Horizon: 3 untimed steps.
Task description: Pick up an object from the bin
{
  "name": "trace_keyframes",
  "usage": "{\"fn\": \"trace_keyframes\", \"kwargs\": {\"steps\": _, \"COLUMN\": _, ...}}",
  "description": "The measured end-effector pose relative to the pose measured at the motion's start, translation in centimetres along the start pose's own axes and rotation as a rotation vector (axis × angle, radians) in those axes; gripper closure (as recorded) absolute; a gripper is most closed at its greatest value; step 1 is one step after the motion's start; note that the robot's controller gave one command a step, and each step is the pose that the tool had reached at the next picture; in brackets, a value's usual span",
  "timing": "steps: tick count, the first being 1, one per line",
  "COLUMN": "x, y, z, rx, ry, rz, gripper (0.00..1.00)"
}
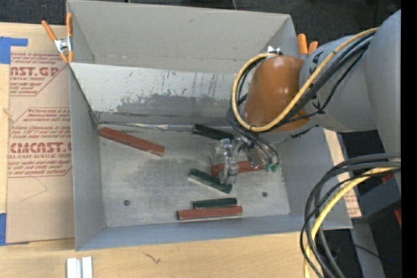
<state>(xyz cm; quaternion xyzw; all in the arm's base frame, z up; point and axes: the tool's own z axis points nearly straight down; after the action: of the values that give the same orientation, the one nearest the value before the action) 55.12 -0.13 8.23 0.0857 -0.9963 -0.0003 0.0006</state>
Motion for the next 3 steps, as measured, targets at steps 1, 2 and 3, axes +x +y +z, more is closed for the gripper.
{"fn": "trace_keyframes", "kwargs": {"steps": 1, "x": -0.7, "y": -2.7, "z": -1.2, "rx": 0.0, "ry": -0.002, "rz": 0.033, "gripper": 1.0}}
{"fn": "trace_keyframes", "kwargs": {"steps": 2, "x": -0.3, "y": -3.4, "z": -7.5, "rx": -0.001, "ry": 0.003, "rz": -0.014, "gripper": 1.0}}
{"fn": "trace_keyframes", "kwargs": {"steps": 3, "x": 0.2, "y": -3.1, "z": -7.8, "rx": 0.002, "ry": -0.011, "rz": 0.026, "gripper": 1.0}}
